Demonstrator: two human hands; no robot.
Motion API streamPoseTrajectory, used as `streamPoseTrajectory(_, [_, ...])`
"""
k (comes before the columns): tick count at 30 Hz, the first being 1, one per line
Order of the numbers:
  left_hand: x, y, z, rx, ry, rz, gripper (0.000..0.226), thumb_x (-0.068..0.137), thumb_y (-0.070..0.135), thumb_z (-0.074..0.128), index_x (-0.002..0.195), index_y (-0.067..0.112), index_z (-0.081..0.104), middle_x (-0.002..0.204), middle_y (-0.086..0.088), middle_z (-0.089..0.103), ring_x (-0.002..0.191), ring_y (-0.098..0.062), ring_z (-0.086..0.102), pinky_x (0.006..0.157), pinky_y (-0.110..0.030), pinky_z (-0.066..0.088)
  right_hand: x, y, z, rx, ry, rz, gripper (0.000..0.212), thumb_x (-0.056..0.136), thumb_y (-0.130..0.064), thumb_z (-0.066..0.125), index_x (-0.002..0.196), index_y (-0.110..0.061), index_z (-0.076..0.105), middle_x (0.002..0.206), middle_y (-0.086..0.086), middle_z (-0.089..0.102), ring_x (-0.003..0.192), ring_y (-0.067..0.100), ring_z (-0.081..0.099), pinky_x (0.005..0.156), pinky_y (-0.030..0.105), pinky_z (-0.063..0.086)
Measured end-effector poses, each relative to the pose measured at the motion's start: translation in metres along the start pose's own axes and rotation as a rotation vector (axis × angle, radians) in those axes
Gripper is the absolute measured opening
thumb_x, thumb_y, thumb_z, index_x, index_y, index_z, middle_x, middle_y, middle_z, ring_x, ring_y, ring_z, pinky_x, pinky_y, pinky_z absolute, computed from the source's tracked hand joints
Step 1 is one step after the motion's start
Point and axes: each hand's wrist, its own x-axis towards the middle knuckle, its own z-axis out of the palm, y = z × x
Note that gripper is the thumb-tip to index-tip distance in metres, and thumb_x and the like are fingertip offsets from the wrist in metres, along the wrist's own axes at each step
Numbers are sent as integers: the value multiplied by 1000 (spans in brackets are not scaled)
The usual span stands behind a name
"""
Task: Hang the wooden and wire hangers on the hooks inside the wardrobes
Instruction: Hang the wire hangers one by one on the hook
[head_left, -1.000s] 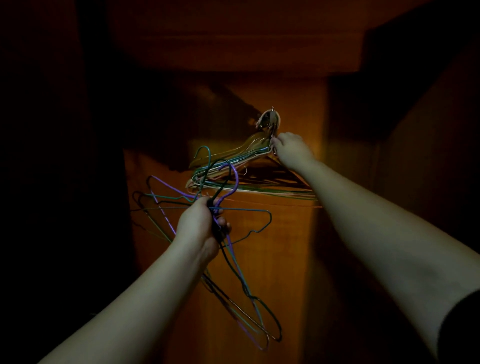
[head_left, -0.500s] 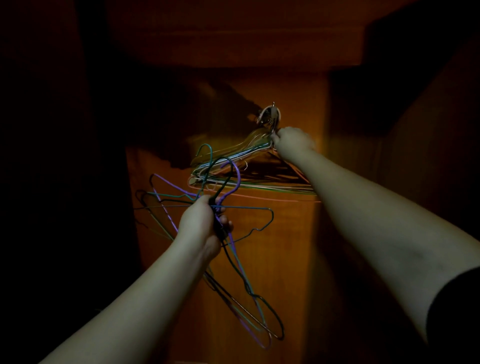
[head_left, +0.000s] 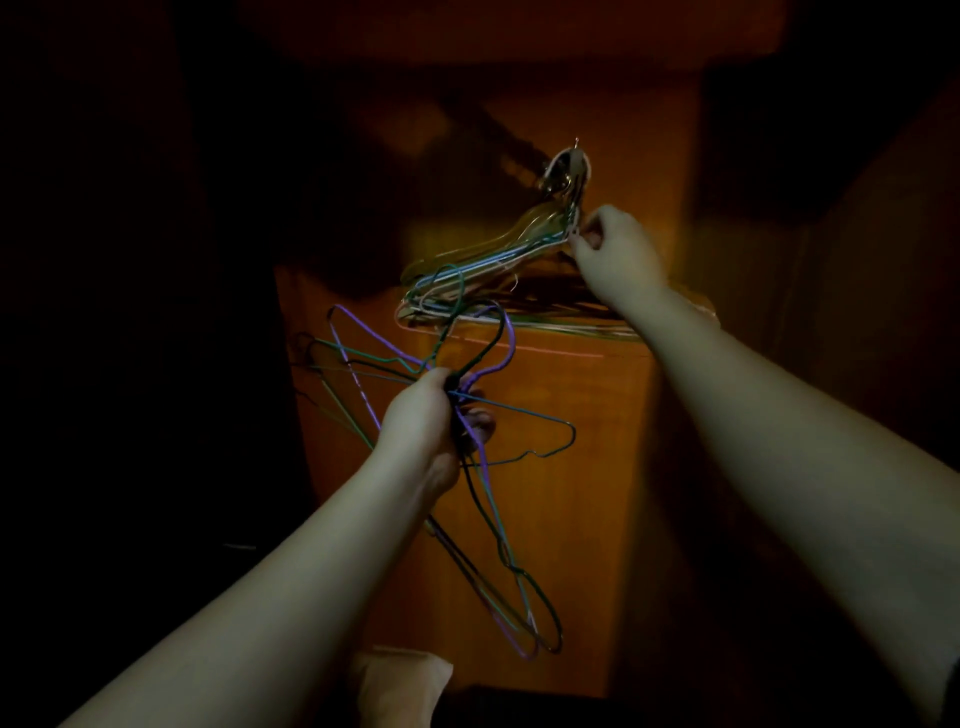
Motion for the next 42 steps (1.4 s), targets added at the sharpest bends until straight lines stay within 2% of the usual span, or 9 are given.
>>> streamPoseTrajectory(2, [-1, -7, -6, 0, -4, -18, 25, 101, 18, 45, 84, 3, 54, 65, -8, 52, 48, -16, 36, 45, -23, 35, -35, -11, -4, 164, -130, 44, 18, 98, -37, 51, 101, -22, 59, 87, -3, 59, 75, 12, 54, 57, 27, 36])
streamPoseTrajectory(5, [0, -22, -18, 15, -2, -37, 19, 101, 17, 47, 99, 0, 56, 63, -9, 58, 49, -18, 42, 46, -23, 41, -98, -18, -3, 365, -342, 89, 20, 98, -37, 51, 92, -23, 64, 78, -6, 61, 66, 8, 52, 59, 27, 37])
streamPoseTrajectory(9, [3, -45, -30, 117, 11, -39, 27, 102, 22, 44, 114, 3, 59, 73, -6, 67, 68, -23, 64, 49, -25, 54, -174, -4, 20, 544, -577, 163, 20, 100, -30, 51, 85, -25, 63, 79, -8, 65, 71, 6, 56, 67, 23, 42])
streamPoseTrajectory(16, [10, -82, -44, 214, 12, -85, 34, 102, 23, 42, 122, 1, 60, 98, -9, 73, 90, -26, 66, 81, -38, 51, -236, 14, 41, 815, -829, 399, 14, 97, -29, 55, 101, -22, 67, 93, -5, 73, 79, 5, 64, 72, 24, 46])
streamPoseTrajectory(21, [7, -103, -42, 214, -23, -158, 27, 102, 23, 42, 112, 6, 60, 103, -10, 71, 74, -25, 65, 58, -32, 53, -241, 22, 44, 808, -945, 426, 15, 94, -28, 61, 106, -22, 67, 93, -5, 74, 83, 5, 65, 70, 19, 46])
streamPoseTrajectory(26, [6, -115, -42, 252, -52, -235, 43, 103, 28, 38, 127, -2, 57, 93, -6, 69, 72, -20, 64, 57, -27, 49, -251, 30, 55, 872, -911, 492, 14, 91, -7, 65, 101, -16, 65, 89, -1, 71, 79, 2, 67, 74, 15, 51])
streamPoseTrajectory(29, [7, -118, -44, 250, -100, -252, 33, 104, 27, 37, 108, 5, 61, 94, -8, 65, 76, -20, 62, 63, -32, 53, -256, 35, 61, 934, -840, 572, 10, 92, -6, 62, 97, -14, 66, 98, 2, 69, 78, 10, 66, 77, 24, 54])
streamPoseTrajectory(34, [10, -120, -44, 245, -140, -287, 27, 104, 24, 39, 98, 8, 60, 78, -5, 68, 64, -20, 65, 71, -35, 54, -257, 37, 54, 853, -671, 560, 17, 94, -5, 53, 85, -17, 60, 68, -7, 66, 61, 6, 58, 63, 19, 46])
streamPoseTrajectory(42, [7, -127, -44, 240, -77, -281, 25, 103, 25, 41, 101, 7, 58, 60, 1, 58, 46, -12, 58, 48, -21, 51, -251, 44, 49, 801, -520, 589, 14, 96, -12, 51, 92, -22, 61, 73, -1, 57, 65, 11, 52, 65, 26, 43])
